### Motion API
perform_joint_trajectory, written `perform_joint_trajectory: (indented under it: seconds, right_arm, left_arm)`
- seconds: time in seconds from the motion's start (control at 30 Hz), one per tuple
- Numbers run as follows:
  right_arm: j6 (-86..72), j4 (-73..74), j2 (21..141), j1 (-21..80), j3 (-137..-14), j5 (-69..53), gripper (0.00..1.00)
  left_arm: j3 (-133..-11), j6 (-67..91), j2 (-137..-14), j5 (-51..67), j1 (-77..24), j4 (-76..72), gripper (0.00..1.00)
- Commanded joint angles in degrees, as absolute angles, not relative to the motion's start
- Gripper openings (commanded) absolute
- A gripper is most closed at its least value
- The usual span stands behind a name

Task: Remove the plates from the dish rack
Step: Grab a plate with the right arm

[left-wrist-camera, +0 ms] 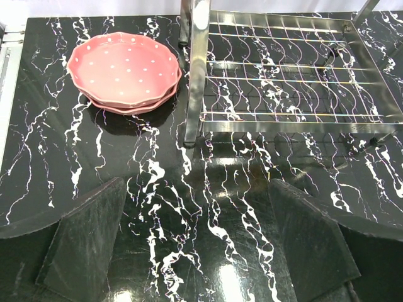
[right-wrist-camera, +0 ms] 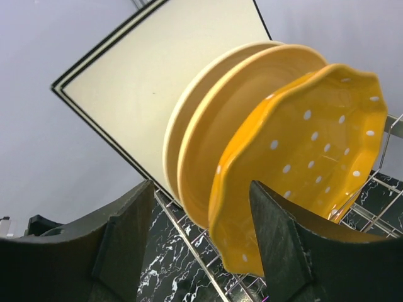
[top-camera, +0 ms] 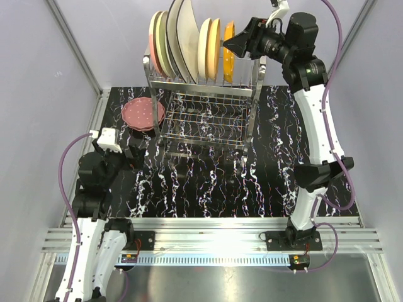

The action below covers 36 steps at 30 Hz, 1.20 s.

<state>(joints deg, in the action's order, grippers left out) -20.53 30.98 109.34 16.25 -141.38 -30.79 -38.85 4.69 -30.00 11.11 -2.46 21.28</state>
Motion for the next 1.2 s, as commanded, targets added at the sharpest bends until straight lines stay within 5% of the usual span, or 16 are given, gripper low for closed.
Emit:
perform_joint_trajectory:
  seconds: [0.0, 0.37, 0.8, 1.17]
  right_arm:
    - [-22.2, 28.4, 111.2, 16.7, -143.6, -29.3, 0.69]
    - [-22.5, 28.3, 113.3, 16.8, -143.3, -29.1, 0.55]
    - [-23.9, 27.1, 113.2, 16.7, -144.1, -32.1, 0.00]
    - [-34.5, 18.6, 111.0, 12.8, -145.5, -38.6, 0.00]
  left_arm:
    - [-39.0, 3.7, -29.8, 9.8, -2.7, 20.2, 0.99]
    - [-38.9, 3.7, -30.2, 10.0, -2.6, 20.0, 0.99]
    - [-38.9, 3.7, -30.4, 10.6, -2.7, 20.0, 0.99]
    - [-38.8, 3.7, -30.4, 10.7, -2.6, 20.0, 0.99]
